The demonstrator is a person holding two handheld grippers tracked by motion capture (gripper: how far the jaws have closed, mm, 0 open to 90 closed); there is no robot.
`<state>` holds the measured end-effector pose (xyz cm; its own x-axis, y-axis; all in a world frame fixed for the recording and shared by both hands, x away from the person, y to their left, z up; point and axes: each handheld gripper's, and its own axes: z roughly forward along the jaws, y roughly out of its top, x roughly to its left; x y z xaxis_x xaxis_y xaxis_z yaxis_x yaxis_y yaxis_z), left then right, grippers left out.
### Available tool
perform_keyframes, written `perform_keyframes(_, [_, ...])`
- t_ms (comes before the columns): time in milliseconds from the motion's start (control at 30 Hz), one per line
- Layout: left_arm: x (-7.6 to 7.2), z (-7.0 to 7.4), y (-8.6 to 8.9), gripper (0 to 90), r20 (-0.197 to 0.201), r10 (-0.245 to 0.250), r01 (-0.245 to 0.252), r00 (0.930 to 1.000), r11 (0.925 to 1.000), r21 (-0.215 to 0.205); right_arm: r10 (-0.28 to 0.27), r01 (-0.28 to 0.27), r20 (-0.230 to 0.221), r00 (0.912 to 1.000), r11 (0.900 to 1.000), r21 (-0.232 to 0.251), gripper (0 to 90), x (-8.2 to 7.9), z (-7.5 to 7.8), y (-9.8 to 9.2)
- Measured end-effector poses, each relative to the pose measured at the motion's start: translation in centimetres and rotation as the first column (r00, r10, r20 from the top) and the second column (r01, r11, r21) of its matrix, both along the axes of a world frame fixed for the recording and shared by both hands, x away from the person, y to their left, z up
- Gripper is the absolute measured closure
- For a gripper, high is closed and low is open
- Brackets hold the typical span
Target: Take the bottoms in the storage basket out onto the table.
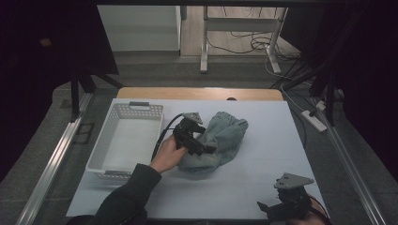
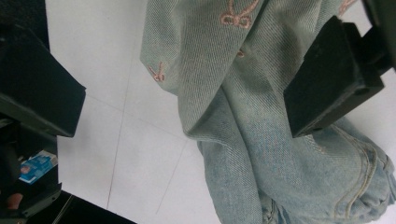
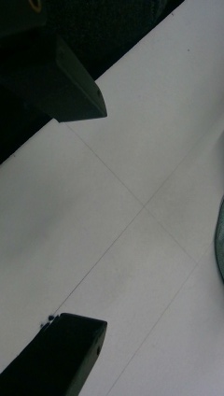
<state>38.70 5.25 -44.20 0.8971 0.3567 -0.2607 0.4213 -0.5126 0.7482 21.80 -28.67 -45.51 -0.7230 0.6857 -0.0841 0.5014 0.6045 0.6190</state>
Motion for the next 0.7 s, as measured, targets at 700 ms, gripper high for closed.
perform_keyframes(700, [-1.2, 0.9, 1.2, 0.0, 0.054, 0.018, -0.020, 0.9984, 0.9994, 0.028, 0.001, -0.001, 0.007, 1.0000, 1.000, 0.011, 1.4, -0.1, 0.0, -0.1])
